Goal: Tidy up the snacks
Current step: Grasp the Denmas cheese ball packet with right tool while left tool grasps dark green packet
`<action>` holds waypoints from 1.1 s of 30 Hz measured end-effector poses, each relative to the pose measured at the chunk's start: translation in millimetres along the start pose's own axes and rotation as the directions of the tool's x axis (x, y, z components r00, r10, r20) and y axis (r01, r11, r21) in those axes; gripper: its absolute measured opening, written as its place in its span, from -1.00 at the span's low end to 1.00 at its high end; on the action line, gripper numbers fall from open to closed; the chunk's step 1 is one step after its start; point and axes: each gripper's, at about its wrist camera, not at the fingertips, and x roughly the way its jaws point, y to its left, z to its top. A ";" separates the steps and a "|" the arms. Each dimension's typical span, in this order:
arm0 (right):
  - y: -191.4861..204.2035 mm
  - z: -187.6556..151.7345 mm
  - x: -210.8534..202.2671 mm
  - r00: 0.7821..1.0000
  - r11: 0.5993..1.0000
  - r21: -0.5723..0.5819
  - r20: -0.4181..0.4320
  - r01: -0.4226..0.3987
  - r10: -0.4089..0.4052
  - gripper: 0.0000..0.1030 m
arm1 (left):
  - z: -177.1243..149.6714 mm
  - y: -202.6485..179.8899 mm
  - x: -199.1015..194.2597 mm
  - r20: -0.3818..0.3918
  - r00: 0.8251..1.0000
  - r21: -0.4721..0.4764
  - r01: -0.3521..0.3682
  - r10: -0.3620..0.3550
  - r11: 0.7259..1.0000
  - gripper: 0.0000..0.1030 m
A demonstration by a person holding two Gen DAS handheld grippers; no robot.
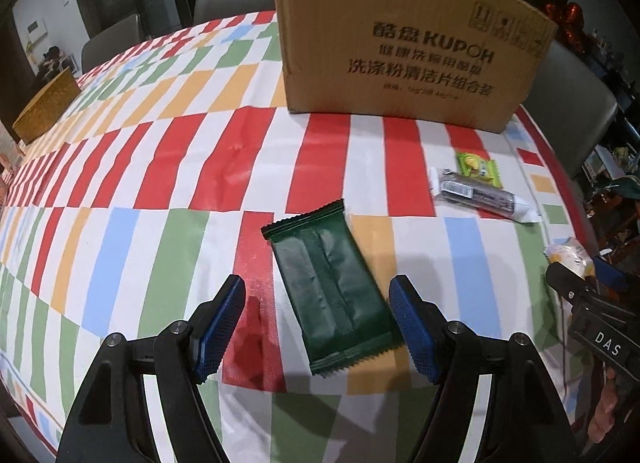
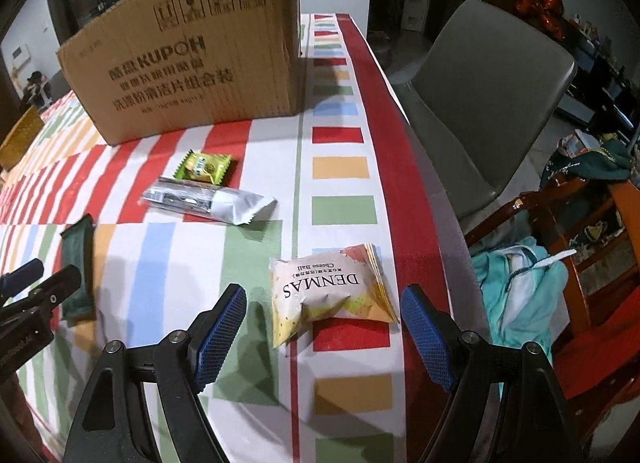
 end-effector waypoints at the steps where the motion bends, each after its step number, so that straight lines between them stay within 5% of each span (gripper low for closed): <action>1: 0.5 0.0 2.3 1.000 1.000 -0.003 -0.003 0.003 -0.003 0.56 | 0.7 0.2 1.5 -0.001 1.000 -0.001 0.001 -0.001 1.000 0.43; 11: 1.9 1.0 9.7 1.000 1.000 0.002 -0.008 0.001 -0.001 0.43 | 5.6 0.7 20.0 -0.025 1.000 -0.013 0.016 -0.016 1.000 0.41; 15: 7.5 1.1 6.9 1.000 0.999 -0.018 0.002 -0.027 0.027 0.14 | 6.5 3.0 16.9 -0.018 0.999 -0.014 0.035 -0.035 0.999 -0.05; 17: 10.4 0.5 5.3 0.999 0.999 -0.028 0.003 -0.043 0.043 0.07 | 6.3 3.8 15.7 -0.017 0.998 -0.013 0.054 -0.054 0.998 -0.12; 33: 25.9 -1.6 -23.2 0.981 0.981 -0.055 0.054 -0.186 0.189 0.01 | 2.8 -0.8 -26.3 0.053 0.983 0.010 0.176 -0.176 0.984 -0.15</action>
